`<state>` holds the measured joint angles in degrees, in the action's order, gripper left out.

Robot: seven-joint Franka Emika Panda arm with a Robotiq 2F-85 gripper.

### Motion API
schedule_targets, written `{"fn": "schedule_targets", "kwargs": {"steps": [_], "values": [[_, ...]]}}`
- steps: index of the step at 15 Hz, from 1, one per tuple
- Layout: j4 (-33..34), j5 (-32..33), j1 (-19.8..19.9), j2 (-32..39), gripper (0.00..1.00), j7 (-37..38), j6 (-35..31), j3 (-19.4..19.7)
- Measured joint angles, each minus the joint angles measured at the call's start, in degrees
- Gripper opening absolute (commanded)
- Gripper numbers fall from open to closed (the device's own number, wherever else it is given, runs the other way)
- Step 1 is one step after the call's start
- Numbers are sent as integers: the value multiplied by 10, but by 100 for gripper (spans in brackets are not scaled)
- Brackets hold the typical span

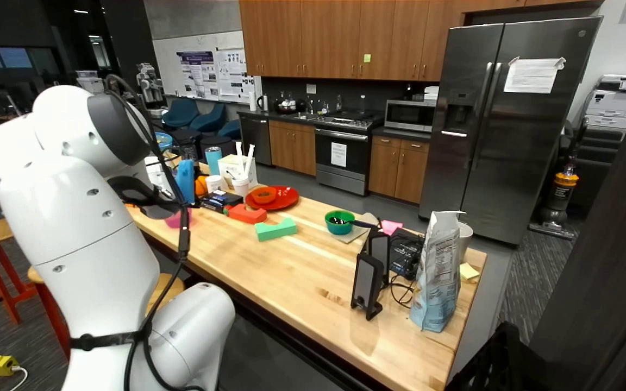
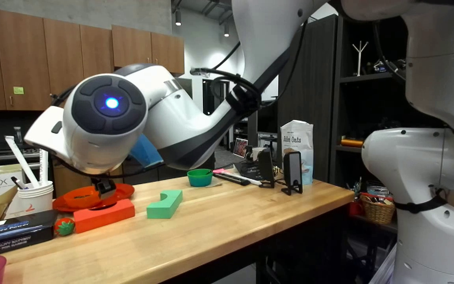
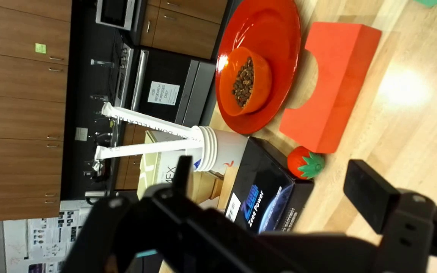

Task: Turn the orange and green blocks to the right

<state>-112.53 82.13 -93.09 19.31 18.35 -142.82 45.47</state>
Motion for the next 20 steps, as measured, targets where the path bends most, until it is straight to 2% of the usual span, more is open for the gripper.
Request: {"fn": "schedule_targets", "kwargs": {"steps": [6, 8, 11, 12, 14, 17, 20], "values": [[2, 17, 229, -49, 100, -5, 114, -262], [5, 17, 289, -54, 100, -8, 128, -326], [8, 17, 306, -54, 100, -9, 131, -346], [8, 17, 320, -54, 100, -8, 134, -362], [8, 15, 368, -53, 100, -9, 154, -419], [8, -12, 421, -51, 100, -17, 228, -488], [11, -36, 451, -50, 100, -23, 311, -540]]}}
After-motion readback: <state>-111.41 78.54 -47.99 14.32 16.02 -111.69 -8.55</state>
